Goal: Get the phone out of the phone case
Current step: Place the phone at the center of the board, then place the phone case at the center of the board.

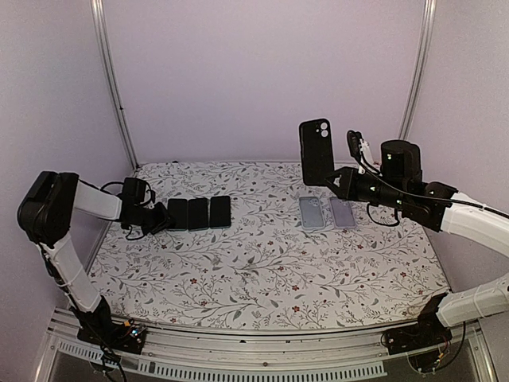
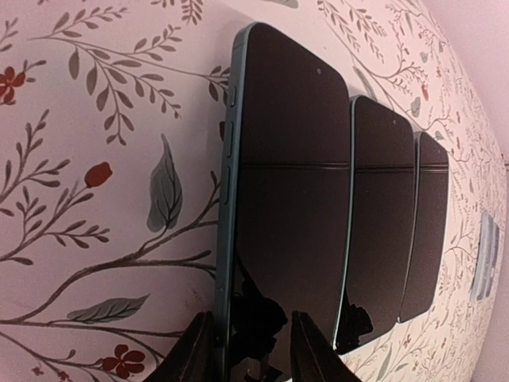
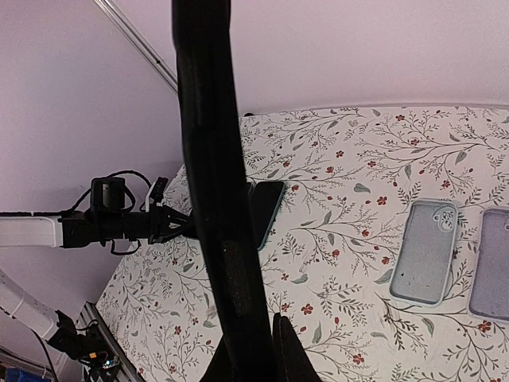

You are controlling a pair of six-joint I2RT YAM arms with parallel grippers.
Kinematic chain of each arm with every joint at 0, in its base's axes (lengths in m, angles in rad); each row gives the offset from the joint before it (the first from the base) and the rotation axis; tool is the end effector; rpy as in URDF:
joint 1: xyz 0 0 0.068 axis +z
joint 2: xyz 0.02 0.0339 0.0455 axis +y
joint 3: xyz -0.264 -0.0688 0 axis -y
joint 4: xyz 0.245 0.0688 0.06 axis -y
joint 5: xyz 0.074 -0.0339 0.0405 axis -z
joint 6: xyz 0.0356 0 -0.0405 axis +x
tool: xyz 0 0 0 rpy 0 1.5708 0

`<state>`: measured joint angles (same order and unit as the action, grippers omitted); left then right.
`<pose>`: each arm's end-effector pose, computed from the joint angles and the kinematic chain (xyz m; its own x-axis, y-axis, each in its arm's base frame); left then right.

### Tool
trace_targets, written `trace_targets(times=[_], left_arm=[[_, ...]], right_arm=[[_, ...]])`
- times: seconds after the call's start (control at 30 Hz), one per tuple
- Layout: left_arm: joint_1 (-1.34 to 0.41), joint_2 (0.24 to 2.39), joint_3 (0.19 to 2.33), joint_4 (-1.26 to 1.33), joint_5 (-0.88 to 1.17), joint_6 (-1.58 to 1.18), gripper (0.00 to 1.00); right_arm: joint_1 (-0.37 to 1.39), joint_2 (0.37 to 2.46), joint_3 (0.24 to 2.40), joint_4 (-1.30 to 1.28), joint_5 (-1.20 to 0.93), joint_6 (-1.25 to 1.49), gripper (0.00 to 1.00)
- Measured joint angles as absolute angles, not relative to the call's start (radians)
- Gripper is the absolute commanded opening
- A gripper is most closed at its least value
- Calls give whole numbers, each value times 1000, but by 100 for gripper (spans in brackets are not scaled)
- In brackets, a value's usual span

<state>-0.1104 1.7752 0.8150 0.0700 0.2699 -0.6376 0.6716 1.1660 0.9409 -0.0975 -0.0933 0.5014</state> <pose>0.3283 -0.0459 0.1215 -0.7832 -0.4904 -0.3823 -0.2405 0.8058 -0.5411 0.2109 0.1719 0.3253 -0.5487 0.1752 -0.8175 -0.4846 0.7301 0.4818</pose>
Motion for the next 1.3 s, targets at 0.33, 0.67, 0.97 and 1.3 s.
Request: trace_targets(times=[0.33,0.67,0.97,1.3], left_arm=[[-130,1775,868,-42,176,-586,39],[-147,1751,880,-100,130,-549,49],[-187,1628,910,-148,121,-525,65],[-225,1517,945,-157,175,-508,86]], right_arm=[[672,1166,941,-97,-107,502,0],[671,1166,941,-120,-107,500,0],[611,1193,941,-195,-128,480,0],[405,1238,899,-270,-172,438,0]])
